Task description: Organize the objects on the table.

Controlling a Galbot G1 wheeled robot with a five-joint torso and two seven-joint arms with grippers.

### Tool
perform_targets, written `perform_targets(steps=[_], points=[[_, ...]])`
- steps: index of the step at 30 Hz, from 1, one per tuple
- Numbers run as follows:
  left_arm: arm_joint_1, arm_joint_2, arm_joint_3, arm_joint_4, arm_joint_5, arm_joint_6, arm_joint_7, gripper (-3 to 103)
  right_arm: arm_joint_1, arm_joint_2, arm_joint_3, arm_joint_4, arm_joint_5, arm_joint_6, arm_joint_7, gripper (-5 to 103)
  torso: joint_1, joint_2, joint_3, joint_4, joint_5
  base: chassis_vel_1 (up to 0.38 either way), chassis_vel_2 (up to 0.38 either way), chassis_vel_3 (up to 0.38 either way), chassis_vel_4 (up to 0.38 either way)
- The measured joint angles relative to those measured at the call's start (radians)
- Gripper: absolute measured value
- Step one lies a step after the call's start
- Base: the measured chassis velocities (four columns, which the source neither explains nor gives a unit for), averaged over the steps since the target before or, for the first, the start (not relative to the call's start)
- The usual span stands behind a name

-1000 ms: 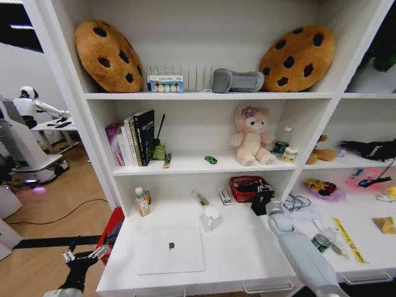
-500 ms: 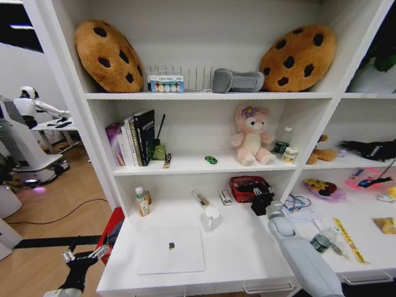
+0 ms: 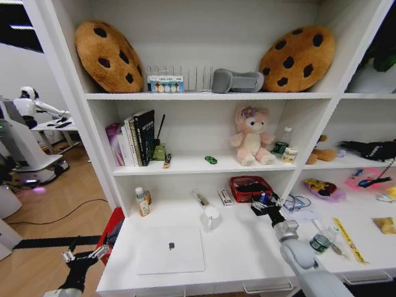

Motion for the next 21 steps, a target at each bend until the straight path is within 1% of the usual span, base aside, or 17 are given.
perform_targets(steps=[1, 2, 5, 6, 7, 8, 9, 10, 12, 15, 17, 18, 21], points=[[0.0, 0.0, 0.0, 0.0, 0.0, 0.0, 0.0, 100, -0.066, 0.013, 0.05, 0.061, 0.0, -0.001, -0.001, 100, 0.0, 0.0, 0.0, 0.0002, 0.0001, 0.0, 0.0, 0.0, 0.0], [0.0, 0.0, 0.0, 0.0, 0.0, 0.0, 0.0, 100, -0.066, 0.013, 0.05, 0.061, 0.0, -0.001, -0.001, 100, 0.0, 0.0, 0.0, 0.0002, 0.0001, 0.0, 0.0, 0.0, 0.0], [0.0, 0.0, 0.0, 0.0, 0.0, 0.0, 0.0, 100, -0.184, 0.048, 0.131, 0.143, -0.015, 0.004, -0.008, 100, 0.0, 0.0, 0.0, -0.0002, 0.0001, 0.0, 0.0, 0.0, 0.0], [0.0, 0.0, 0.0, 0.0, 0.0, 0.0, 0.0, 100, -0.184, 0.048, 0.131, 0.143, -0.015, 0.004, -0.008, 100, 0.0, 0.0, 0.0, -0.0002, 0.0001, 0.0, 0.0, 0.0, 0.0], [0.0, 0.0, 0.0, 0.0, 0.0, 0.0, 0.0, 100, -0.214, 0.061, 0.15, 0.162, -0.019, 0.009, -0.01, 100, 0.0, 0.0, 0.0, -0.0004, 0.0002, 0.0, 0.0, 0.0, 0.0], [0.0, 0.0, 0.0, 0.0, 0.0, 0.0, 0.0, 100, -0.261, 0.089, 0.182, 0.193, -0.02, 0.021, -0.011, 100, 0.0, 0.0, 0.0, -0.0006, 0.0, 0.0, 0.0, 0.0, 0.0], [0.0, 0.0, 0.0, 0.0, 0.0, 0.0, 0.0, 100, -0.261, 0.089, 0.182, 0.193, -0.02, 0.021, -0.011, 100, 0.0, 0.0, 0.0, -0.0006, 0.0, 0.0, 0.0, 0.0, 0.0], [0.0, 0.0, 0.0, 0.0, 0.0, 0.0, 0.0, 100, -0.295, 0.111, 0.203, 0.218, -0.023, 0.028, -0.012, 100, 0.0, 0.0, 0.0, -0.0008, 0.0001, 0.0, 0.0, 0.0, 0.0], [0.0, 0.0, 0.0, 0.0, 0.0, 0.0, 0.0, 100, -0.33, 0.141, 0.223, 0.248, -0.045, 0.038, -0.009, 100, 0.0, 0.0, 0.0, -0.0004, 0.0, 0.0, 0.0, 0.0, 0.0], [0.0, 0.0, 0.0, 0.0, 0.0, 0.0, 0.0, 100, -0.349, 0.162, 0.232, 0.266, -0.058, 0.044, -0.003, 100, 0.0, 0.0, 0.0, 0.0002, 0.0001, 0.0, 0.0, 0.0, 0.0], [0.0, 0.0, 0.0, 0.0, 0.0, 0.0, 0.0, 100, -0.362, 0.176, 0.237, 0.276, -0.059, 0.049, -0.002, 100, 0.0, 0.0, 0.0, 0.0001, 0.0001, 0.0, 0.0, 0.0, 0.0], [0.0, 0.0, 0.0, 0.0, 0.0, 0.0, 0.0, 100, -0.372, 0.188, 0.24, 0.284, -0.061, 0.053, -0.001, 100, 0.0, 0.0, 0.0, -0.0004, 0.0001, 0.0, 0.0, 0.0, 0.0], [0.0, 0.0, 0.0, 0.0, 0.0, 0.0, 0.0, 100, -0.388, 0.21, 0.24, 0.295, -0.071, 0.062, -0.001, 100, 0.0, 0.0, 0.0, -0.0003, 0.0001, 0.0, 0.0, 0.0, 0.0]])
